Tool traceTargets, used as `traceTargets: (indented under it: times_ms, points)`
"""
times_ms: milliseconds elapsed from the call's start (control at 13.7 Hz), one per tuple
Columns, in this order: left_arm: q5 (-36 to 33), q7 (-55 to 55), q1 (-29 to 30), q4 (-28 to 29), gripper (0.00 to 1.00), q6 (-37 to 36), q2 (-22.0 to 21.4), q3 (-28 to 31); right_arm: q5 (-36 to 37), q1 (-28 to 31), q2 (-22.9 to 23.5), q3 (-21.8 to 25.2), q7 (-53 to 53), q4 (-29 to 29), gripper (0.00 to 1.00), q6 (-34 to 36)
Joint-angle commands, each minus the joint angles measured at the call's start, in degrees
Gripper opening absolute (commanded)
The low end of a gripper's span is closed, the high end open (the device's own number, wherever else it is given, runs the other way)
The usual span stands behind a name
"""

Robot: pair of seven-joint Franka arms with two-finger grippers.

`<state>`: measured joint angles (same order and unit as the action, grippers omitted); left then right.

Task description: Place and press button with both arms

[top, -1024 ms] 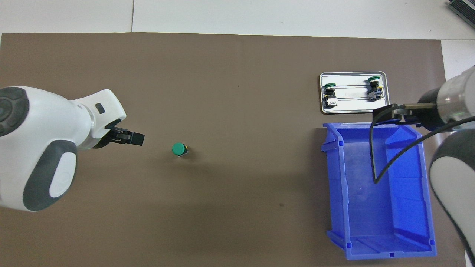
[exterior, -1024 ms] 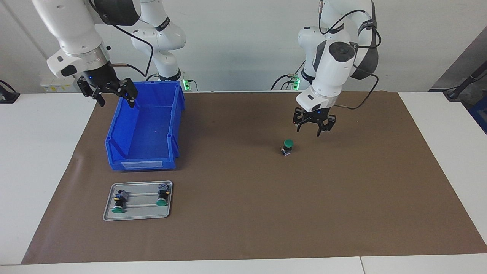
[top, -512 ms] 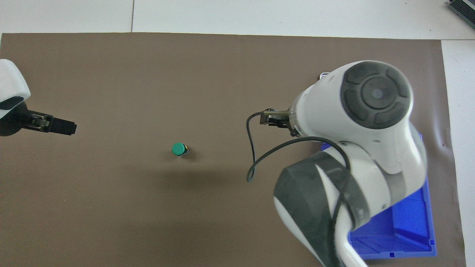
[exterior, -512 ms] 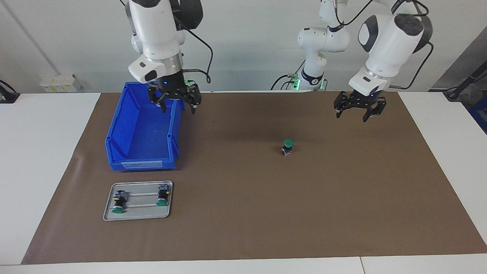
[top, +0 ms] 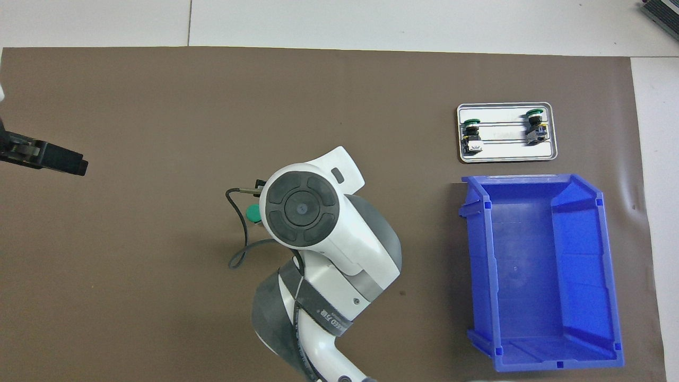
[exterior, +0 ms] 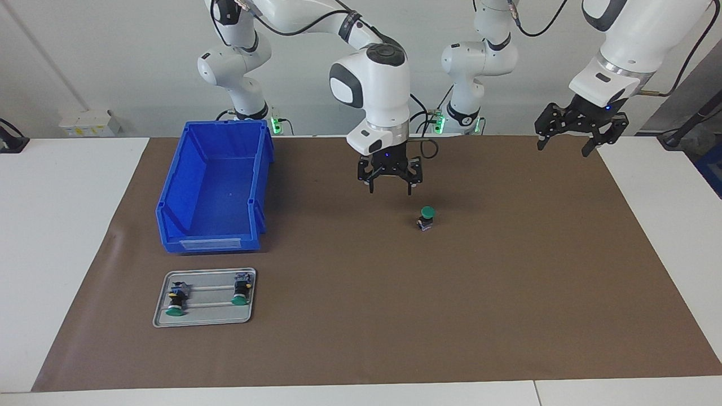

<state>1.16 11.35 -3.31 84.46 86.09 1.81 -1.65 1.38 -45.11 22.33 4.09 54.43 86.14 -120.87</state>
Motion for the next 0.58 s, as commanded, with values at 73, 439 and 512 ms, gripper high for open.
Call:
traceTargets:
  times_ms: [73,439,512]
  points:
    - [-1.07,-1.15,1.02,5.35,1.0,-0.84,-3.21,-1.25,0.55,-3.99,5.52,0.39,1.65,-2.81,1.0,-5.05]
    - [-1.16,-2.03,0.41,7.21,1.0,-0.83,-4.18,-1.25,6.52,-6.12,11.24,0.3,2.35,-2.82,1.0,-9.9]
    - [-1.16,-2.03,0.84,7.21,1.0,-0.75,-4.18,-1.25,7.05,-6.48,11.77,0.3,2.44,-2.82,1.0,-12.17]
